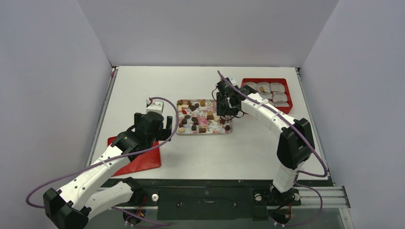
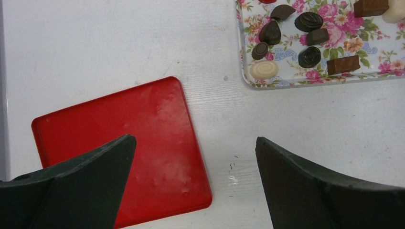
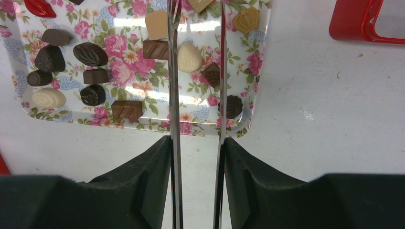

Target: Pack the chocolate

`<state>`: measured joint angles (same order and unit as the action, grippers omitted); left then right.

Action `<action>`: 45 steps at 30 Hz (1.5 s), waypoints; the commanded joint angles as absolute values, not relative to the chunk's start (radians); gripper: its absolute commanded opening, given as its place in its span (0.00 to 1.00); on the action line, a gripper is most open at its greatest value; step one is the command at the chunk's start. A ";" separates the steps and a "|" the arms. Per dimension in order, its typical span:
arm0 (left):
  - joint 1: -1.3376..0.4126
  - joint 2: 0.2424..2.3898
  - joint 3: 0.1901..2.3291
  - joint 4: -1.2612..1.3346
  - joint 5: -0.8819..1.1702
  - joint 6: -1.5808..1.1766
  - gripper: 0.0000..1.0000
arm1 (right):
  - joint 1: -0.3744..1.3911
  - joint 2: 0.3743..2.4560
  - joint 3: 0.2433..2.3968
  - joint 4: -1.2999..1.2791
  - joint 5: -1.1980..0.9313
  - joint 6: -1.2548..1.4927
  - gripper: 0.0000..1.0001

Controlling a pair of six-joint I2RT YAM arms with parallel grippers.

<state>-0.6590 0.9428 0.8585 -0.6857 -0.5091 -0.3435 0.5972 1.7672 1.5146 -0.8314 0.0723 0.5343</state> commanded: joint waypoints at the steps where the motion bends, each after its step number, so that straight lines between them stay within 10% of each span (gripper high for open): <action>1: -0.653 0.935 0.862 -0.675 -0.518 -0.337 0.96 | 0.602 1.767 1.543 -0.804 0.104 0.526 0.38; 45: -0.653 0.918 0.865 -0.673 -0.486 -0.335 0.96 | 0.363 1.496 1.618 -0.903 0.083 0.543 0.25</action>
<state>-0.6590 0.9375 0.8585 -0.6857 -0.4984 -0.3431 0.4393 1.5467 1.5784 -0.8902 0.0727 0.5426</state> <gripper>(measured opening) 0.965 0.269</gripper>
